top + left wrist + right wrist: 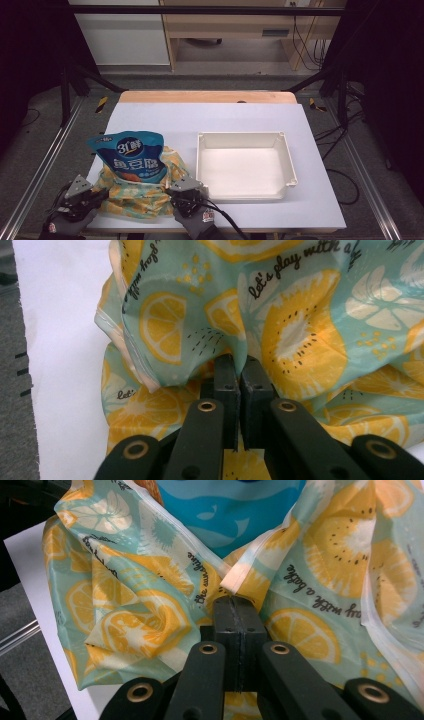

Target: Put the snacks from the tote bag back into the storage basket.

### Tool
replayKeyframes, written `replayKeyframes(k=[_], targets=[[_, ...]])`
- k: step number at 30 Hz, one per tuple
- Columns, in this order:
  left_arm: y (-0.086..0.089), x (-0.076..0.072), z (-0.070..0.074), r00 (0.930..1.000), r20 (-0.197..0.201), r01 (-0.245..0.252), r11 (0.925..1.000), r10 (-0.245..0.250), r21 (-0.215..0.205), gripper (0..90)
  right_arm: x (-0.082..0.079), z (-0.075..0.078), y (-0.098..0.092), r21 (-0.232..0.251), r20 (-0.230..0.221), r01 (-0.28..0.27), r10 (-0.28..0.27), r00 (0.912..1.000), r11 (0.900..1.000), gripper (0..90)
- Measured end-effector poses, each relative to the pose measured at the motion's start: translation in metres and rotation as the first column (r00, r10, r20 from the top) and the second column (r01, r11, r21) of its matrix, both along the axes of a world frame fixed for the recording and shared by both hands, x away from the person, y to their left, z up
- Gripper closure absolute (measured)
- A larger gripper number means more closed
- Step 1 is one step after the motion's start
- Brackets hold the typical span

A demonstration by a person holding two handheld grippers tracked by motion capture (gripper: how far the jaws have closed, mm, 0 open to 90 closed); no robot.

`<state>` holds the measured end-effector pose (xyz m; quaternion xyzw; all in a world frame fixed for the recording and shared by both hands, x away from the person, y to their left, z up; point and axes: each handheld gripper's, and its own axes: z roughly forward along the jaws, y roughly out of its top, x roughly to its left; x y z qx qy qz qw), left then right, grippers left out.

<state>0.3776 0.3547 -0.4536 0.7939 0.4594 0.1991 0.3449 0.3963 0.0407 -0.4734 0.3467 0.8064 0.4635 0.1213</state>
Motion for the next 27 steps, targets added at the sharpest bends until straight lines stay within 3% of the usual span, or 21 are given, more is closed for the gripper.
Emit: replayKeyframes(k=[27], targets=[[-0.007, 0.006, -0.01, 0.9984, -0.056, 0.014, 0.9987, -0.011, 0.049, 85.8, 0.005, -0.015, 0.003, -0.075, -0.062, -0.004, -0.001, 0.9981, 0.997, 90.0]])
